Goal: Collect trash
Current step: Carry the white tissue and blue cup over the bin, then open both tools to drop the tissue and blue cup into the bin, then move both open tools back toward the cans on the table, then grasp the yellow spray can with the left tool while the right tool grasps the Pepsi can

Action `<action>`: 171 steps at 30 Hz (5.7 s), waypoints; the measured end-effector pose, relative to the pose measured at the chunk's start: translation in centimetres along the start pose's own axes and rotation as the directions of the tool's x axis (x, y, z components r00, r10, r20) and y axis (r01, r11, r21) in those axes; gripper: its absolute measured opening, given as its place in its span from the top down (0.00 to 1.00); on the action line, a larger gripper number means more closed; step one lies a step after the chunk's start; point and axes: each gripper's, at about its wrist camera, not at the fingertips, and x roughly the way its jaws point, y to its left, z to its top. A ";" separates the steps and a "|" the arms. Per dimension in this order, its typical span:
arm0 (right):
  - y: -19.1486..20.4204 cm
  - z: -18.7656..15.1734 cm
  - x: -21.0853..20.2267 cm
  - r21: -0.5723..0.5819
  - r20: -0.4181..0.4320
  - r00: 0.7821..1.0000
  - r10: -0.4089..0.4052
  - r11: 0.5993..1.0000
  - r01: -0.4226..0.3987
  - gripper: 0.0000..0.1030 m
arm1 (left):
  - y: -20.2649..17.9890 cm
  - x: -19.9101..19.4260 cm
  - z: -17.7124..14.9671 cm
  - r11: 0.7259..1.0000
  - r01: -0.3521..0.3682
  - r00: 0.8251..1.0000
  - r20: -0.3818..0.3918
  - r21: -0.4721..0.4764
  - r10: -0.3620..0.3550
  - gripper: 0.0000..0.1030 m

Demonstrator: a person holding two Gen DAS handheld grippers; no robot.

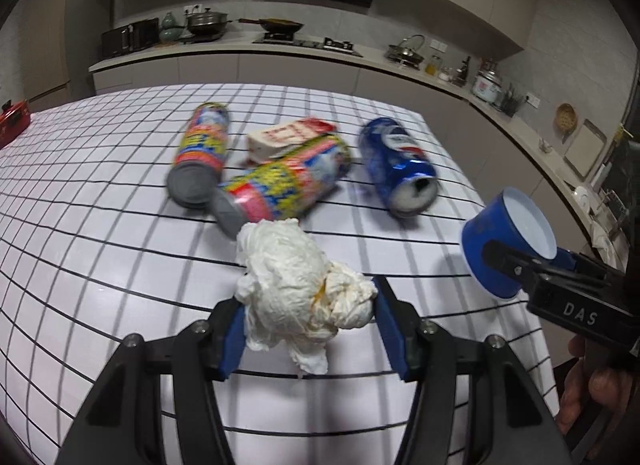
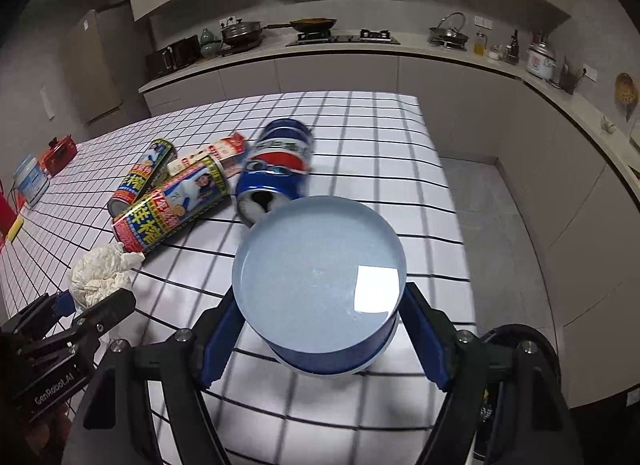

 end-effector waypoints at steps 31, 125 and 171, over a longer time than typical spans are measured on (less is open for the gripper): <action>-27.9 -6.8 -6.2 0.224 -0.043 0.994 -0.100 0.969 0.107 0.24 | -27.1 3.3 -3.3 0.969 0.134 0.990 -0.067 0.207 -0.122 0.44; -22.8 -5.6 -3.5 -0.025 -0.034 0.998 0.055 0.998 -0.056 0.05 | -21.3 -1.3 -5.2 0.992 -0.105 0.993 0.047 -0.074 0.108 0.03; 0.5 9.0 6.0 0.059 0.026 0.999 0.022 0.998 -0.023 0.05 | 2.0 7.8 6.7 0.996 -0.030 0.999 -0.016 0.079 0.031 0.42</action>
